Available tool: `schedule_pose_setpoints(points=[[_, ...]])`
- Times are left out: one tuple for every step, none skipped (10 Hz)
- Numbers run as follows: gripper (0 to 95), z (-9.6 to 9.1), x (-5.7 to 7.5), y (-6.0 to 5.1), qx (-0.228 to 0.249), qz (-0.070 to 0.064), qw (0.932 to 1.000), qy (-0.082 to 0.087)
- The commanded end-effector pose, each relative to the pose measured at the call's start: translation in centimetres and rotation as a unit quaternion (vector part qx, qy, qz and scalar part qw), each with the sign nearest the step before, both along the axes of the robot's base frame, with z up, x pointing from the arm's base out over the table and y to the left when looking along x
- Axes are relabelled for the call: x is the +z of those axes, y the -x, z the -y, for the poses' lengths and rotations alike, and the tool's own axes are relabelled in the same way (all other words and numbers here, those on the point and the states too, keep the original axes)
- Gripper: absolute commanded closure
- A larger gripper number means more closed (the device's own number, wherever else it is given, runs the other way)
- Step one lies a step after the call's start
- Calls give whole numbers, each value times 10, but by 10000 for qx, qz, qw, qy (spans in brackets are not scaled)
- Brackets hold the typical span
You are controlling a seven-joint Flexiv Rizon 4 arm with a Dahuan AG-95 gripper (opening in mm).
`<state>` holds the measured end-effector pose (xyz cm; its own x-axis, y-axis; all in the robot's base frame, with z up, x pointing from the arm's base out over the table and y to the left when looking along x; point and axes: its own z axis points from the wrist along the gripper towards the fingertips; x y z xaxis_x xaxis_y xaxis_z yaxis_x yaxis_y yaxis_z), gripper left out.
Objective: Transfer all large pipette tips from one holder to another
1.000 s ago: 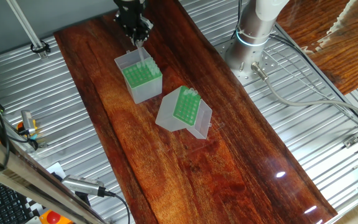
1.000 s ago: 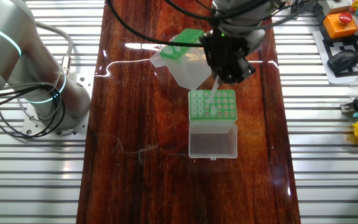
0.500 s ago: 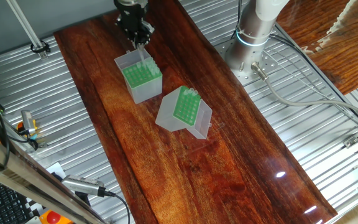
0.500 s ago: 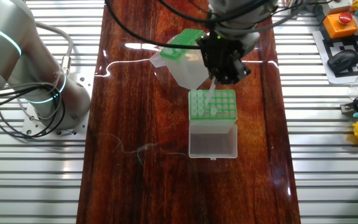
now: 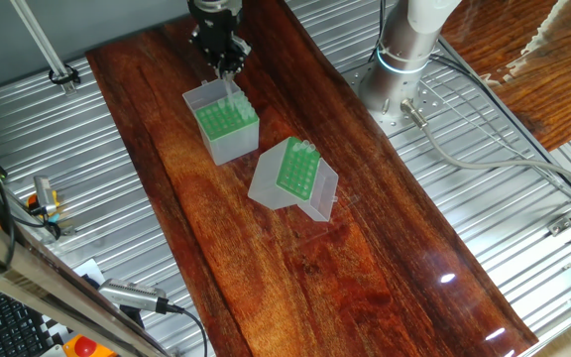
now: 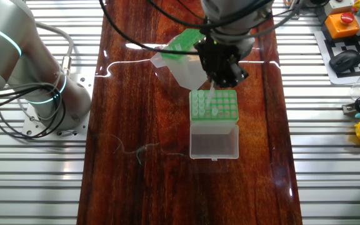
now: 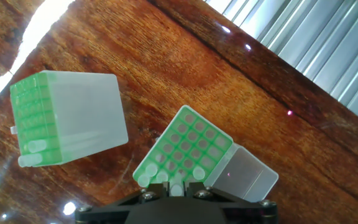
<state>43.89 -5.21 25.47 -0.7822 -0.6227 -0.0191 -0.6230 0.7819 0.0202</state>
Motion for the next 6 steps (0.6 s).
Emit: schedule_pose_setpoints(points=[[380,0,1,0,19,-7,10000,2],[380,0,1,0,30,-9,10000,6],[380,-1,1,0,30,-9,10000,6],[380,-1,1,0,27,-17,10000,6],[380,-2,1,0,29,-23,10000,2],[380,-7,0,2,-25,-31,10000,-9]])
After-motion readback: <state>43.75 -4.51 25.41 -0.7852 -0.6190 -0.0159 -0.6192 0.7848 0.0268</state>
